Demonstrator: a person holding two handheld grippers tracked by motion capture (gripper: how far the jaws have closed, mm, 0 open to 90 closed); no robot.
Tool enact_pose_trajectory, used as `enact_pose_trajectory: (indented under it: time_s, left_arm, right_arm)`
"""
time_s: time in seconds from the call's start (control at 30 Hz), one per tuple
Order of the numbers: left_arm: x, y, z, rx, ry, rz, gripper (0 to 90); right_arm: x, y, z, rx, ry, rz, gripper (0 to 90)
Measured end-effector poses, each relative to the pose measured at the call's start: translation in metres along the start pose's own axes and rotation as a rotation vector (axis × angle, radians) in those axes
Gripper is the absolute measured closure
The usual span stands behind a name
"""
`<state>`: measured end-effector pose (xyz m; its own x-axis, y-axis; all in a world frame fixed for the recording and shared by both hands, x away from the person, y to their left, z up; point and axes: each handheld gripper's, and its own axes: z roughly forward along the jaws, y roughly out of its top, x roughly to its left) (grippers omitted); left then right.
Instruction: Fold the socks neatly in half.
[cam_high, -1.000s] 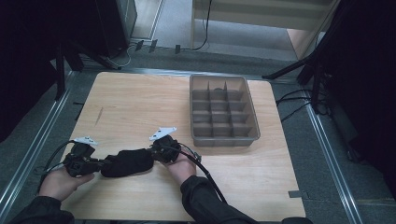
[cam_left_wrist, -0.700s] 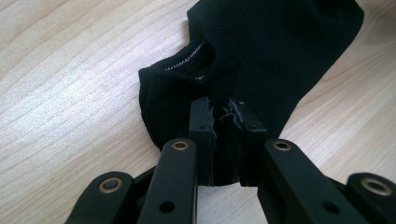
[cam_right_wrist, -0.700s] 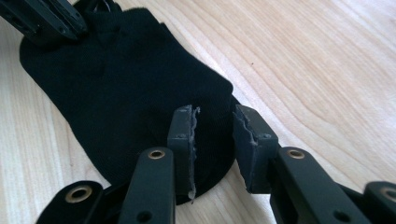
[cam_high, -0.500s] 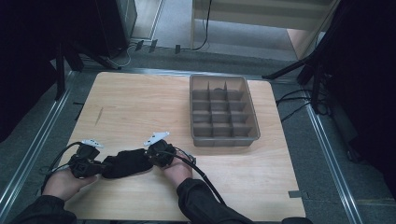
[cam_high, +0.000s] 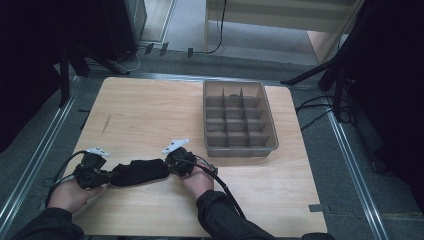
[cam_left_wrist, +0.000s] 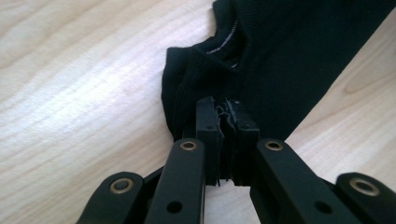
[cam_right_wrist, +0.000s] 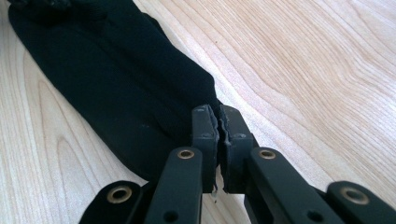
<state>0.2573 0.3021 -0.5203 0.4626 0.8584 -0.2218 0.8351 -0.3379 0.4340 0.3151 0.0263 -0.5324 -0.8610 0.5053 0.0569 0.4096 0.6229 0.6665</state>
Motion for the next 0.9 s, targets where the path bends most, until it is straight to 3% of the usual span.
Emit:
enact_pose_trajectory:
  time_s: [0.1,0.17,0.3,0.43,0.53,0.73,0.9]
  left_arm:
    - [0.004,0.002,0.0,-0.001,0.001,-0.007,84.5]
    - [0.005,0.003,0.0,-0.012,0.001,0.008,84.1]
    - [0.006,0.003,-0.001,-0.02,0.006,0.01,82.1]
    - [0.005,0.002,-0.004,-0.066,-0.035,0.015,72.9]
    - [0.007,0.0,-0.01,-0.105,-0.05,-0.016,66.7]
    - [0.01,-0.004,-0.02,-0.152,-0.014,-0.067,56.1]
    - [0.014,-0.008,-0.024,-0.162,0.022,-0.071,49.9]
  right_arm:
    - [0.002,-0.001,0.001,-0.012,0.019,0.0,84.6]
    - [0.005,0.0,0.002,-0.01,0.039,0.002,83.0]
    - [0.012,0.003,0.001,-0.015,0.026,-0.025,78.7]
    - [0.011,0.005,-0.003,-0.038,0.036,-0.019,72.6]
    - [0.013,0.007,-0.007,-0.046,0.041,-0.026,69.5]
    - [0.014,0.009,-0.013,-0.071,0.045,-0.042,68.6]
    - [0.014,0.01,-0.02,-0.077,0.047,-0.042,68.4]
